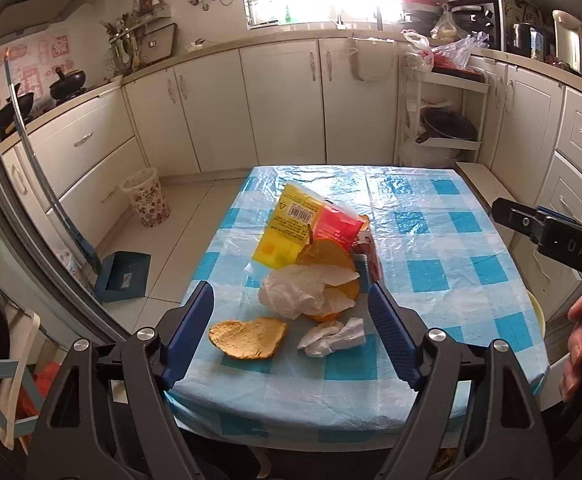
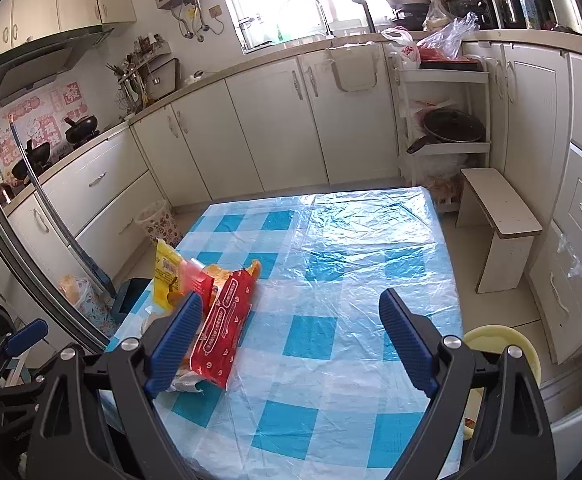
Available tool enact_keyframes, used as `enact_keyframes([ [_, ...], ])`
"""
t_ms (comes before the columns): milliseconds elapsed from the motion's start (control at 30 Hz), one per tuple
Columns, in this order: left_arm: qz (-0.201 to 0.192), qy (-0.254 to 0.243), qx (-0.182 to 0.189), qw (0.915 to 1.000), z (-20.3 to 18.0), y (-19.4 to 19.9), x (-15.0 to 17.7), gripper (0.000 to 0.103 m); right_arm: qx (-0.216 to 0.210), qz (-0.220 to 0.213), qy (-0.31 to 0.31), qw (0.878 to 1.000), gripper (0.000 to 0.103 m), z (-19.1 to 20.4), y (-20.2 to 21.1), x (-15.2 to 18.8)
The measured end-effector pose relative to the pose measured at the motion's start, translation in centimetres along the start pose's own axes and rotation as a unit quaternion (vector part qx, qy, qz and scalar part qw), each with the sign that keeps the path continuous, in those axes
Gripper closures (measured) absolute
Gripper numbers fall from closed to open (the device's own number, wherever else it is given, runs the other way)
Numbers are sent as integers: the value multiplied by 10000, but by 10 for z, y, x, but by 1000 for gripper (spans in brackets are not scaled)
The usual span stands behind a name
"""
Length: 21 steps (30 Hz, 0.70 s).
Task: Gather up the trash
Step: 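Return both tools to the table above the remaining trash, then grasp the white milk wrapper with the right tool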
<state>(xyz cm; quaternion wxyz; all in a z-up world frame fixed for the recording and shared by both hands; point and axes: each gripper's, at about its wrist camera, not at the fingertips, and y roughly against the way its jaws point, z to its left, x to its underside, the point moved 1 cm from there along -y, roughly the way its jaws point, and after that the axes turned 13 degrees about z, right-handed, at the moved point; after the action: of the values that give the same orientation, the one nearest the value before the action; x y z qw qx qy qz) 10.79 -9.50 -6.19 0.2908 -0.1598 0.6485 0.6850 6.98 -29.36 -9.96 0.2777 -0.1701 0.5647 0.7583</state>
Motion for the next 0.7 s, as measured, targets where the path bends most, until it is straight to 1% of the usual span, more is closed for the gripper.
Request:
enact_keyframes([
  [167,125,268,-7,9996,21,-14,1,27,1,119,121,9999,17,13,-10,1],
  [467,242,436,30,9988,39,-27,6,27,0,385,293,9988,17,36,-32,2],
  [700,543,891,51,9945,71,-46,9,26,18,689,384,9969,17,49,-55,4],
])
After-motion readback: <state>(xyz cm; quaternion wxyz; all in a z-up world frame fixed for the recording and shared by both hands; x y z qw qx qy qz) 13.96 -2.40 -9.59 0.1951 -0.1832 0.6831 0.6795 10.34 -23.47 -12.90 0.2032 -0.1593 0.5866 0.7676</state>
